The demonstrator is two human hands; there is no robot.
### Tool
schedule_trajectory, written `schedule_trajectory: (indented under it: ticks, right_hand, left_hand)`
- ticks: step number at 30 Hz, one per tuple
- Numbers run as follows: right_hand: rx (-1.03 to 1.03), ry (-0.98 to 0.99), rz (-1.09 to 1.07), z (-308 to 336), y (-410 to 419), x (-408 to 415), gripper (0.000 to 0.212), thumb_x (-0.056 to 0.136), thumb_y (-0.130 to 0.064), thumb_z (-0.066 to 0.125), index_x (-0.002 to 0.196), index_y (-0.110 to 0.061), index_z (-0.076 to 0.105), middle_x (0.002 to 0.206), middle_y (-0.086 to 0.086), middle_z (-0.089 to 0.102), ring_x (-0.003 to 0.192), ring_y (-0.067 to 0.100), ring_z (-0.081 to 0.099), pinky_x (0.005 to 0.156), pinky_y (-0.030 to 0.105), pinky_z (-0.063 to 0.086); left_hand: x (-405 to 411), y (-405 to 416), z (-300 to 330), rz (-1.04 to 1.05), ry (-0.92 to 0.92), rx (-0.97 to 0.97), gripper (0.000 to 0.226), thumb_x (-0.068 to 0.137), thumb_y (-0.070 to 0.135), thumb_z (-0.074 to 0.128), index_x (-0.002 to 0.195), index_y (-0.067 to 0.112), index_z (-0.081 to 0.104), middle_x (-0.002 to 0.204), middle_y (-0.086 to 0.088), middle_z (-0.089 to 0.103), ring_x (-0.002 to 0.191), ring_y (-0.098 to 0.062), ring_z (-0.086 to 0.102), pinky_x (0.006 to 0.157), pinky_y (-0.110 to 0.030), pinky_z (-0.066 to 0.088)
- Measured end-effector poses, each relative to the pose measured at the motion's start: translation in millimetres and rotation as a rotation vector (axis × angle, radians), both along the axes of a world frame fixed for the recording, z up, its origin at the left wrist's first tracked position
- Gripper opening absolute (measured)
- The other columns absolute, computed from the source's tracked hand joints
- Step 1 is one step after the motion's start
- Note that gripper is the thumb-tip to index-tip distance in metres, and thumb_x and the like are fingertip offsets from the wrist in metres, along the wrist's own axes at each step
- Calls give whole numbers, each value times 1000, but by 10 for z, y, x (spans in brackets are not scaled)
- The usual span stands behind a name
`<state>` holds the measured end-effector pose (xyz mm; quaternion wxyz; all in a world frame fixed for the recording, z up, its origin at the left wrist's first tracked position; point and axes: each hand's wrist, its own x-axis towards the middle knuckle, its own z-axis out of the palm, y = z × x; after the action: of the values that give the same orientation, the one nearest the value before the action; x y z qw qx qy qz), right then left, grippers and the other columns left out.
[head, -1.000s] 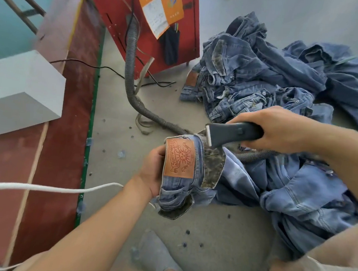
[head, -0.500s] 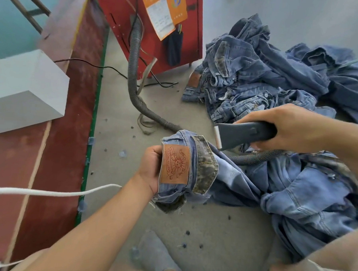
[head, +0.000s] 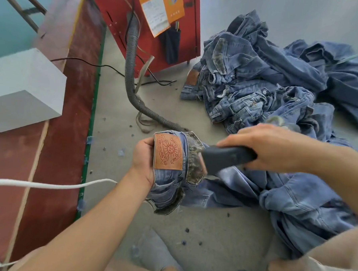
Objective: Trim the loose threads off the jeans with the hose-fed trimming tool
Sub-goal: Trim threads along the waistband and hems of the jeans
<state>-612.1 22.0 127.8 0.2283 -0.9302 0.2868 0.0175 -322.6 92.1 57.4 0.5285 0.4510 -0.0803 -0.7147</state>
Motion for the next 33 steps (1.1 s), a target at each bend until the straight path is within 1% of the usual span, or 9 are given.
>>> schedule_trajectory:
  ticks: [6, 12, 15, 18, 21, 24, 28, 30, 33]
  right_hand:
    - [-52, 78, -133, -57, -139, -146, 52, 89, -35, 73, 135, -48, 54, 112, -16, 69, 99, 10, 63, 86, 29, 44]
    - [-116, 156, 196, -175, 276, 227, 59, 93, -36, 67, 147, -47, 45, 109, -13, 64, 103, 11, 60, 95, 33, 44]
    - [5, -2, 55, -31, 145, 136, 60, 88, -30, 75, 139, -51, 52, 109, -19, 67, 97, 5, 60, 88, 23, 44]
    - [46, -75, -112, 89, -4, -31, 59, 86, -26, 81, 136, -48, 58, 114, -21, 70, 102, 6, 64, 93, 35, 51]
    - [90, -78, -149, 119, -45, -116, 58, 86, -28, 81, 134, -51, 58, 115, -25, 70, 103, 1, 64, 93, 36, 51]
    - [90, -79, -157, 105, -82, -160, 60, 86, -29, 80, 134, -56, 54, 112, -31, 68, 102, -6, 61, 88, 24, 48]
    - [65, -91, -183, 117, -161, -250, 60, 84, -30, 78, 134, -54, 55, 106, -31, 68, 100, -13, 58, 83, 7, 40]
    - [73, -74, -184, 99, -188, -284, 61, 85, -28, 79, 133, -55, 55, 104, -35, 66, 99, -15, 57, 83, 7, 41]
    - [62, -17, -155, 44, -191, -275, 63, 86, -26, 80, 134, -57, 53, 109, -32, 67, 100, -6, 60, 89, 27, 50]
  left_hand:
    - [-31, -108, 47, -18, 31, 35, 35, 94, 22, 42, 109, 2, 65, 113, -23, 64, 114, -42, 58, 120, -61, 31]
    - [-59, -206, 96, -151, -11, 114, 42, 103, 33, 42, 109, 1, 69, 125, -26, 63, 115, -43, 63, 113, -61, 41]
    - [20, -198, 77, -504, -128, 111, 60, 103, 54, 49, 131, 3, 65, 144, -22, 57, 134, -38, 56, 115, -55, 43]
    - [58, -107, 21, -721, -108, 163, 75, 98, 69, 49, 143, 9, 59, 146, -21, 57, 135, -36, 55, 117, -53, 40]
    - [157, -63, -39, -594, 44, 159, 78, 100, 68, 39, 146, 7, 56, 151, -22, 52, 141, -41, 47, 120, -58, 33]
    - [211, -89, -94, -282, 248, 124, 70, 107, 53, 26, 144, 1, 56, 150, -25, 51, 137, -43, 51, 112, -55, 44]
    - [-34, -42, -177, -520, -250, 211, 27, 102, 17, 54, 128, 9, 60, 133, -18, 52, 120, -30, 47, 100, -41, 42]
    - [-112, 4, -164, -776, -390, 227, 45, 98, 41, 62, 127, 6, 65, 134, -10, 64, 127, -23, 57, 110, -39, 43]
    - [-98, -3, -61, -919, -409, 204, 64, 93, 68, 51, 133, 21, 68, 132, -7, 70, 125, -26, 66, 112, -49, 46]
